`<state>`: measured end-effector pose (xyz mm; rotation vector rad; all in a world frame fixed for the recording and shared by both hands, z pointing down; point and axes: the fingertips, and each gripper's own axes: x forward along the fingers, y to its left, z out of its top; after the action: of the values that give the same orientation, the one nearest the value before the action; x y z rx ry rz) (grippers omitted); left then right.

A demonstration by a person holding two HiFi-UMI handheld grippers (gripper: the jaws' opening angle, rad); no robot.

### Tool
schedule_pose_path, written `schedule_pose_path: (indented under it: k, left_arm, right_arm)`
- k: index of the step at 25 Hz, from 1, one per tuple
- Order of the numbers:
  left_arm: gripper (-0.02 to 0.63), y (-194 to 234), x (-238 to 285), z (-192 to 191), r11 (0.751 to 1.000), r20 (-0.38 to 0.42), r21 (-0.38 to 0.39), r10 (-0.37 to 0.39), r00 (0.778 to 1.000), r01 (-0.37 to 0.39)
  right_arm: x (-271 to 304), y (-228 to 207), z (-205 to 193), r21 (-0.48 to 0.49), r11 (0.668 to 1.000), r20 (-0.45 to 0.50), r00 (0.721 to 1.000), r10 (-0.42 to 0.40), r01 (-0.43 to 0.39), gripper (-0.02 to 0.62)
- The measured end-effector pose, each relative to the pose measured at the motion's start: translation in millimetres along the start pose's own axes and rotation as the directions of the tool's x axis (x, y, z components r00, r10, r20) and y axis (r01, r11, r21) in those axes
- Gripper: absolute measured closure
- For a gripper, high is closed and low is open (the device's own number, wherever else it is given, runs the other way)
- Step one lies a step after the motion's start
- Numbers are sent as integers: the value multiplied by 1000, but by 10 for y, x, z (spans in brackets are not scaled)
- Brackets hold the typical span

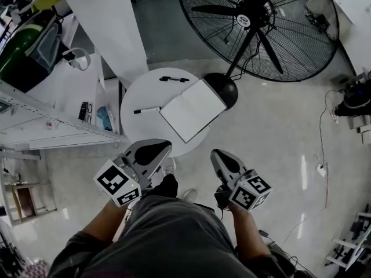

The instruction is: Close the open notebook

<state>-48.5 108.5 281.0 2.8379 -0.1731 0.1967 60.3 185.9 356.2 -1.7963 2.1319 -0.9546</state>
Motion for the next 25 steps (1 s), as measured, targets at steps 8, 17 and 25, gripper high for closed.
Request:
schedule_pose_path:
  k: [8,17,25]
  left_arm:
    - [592,617,131,96,1000,-10,-20,-18,1000,18]
    - [592,1169,238,150,998,-16,-33,-59,998,58]
    - [592,1458,315,137,997,-19,-44,-59,998,58]
  right_arm:
    - [557,-125,191,8,999,-17,999,-33,33,574]
    - [1062,-211,310,-4,996,-51,995,-84,84,574]
    - [1272,-377,356,-4,993,-81,989,-120,120,574]
